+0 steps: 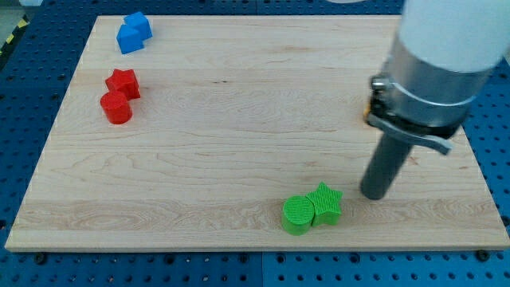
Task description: Place your hand at bottom right corner of the board
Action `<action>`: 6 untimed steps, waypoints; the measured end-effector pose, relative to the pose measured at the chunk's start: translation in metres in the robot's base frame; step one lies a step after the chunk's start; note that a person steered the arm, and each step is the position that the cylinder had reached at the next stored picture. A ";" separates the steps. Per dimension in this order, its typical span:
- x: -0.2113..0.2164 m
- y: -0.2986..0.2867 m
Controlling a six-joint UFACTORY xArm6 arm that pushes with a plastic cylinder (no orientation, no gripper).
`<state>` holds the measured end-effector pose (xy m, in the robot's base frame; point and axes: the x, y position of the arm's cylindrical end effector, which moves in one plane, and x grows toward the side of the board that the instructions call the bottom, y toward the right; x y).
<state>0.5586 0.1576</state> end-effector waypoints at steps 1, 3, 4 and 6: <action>0.000 0.043; 0.000 0.067; 0.000 0.079; 0.000 0.117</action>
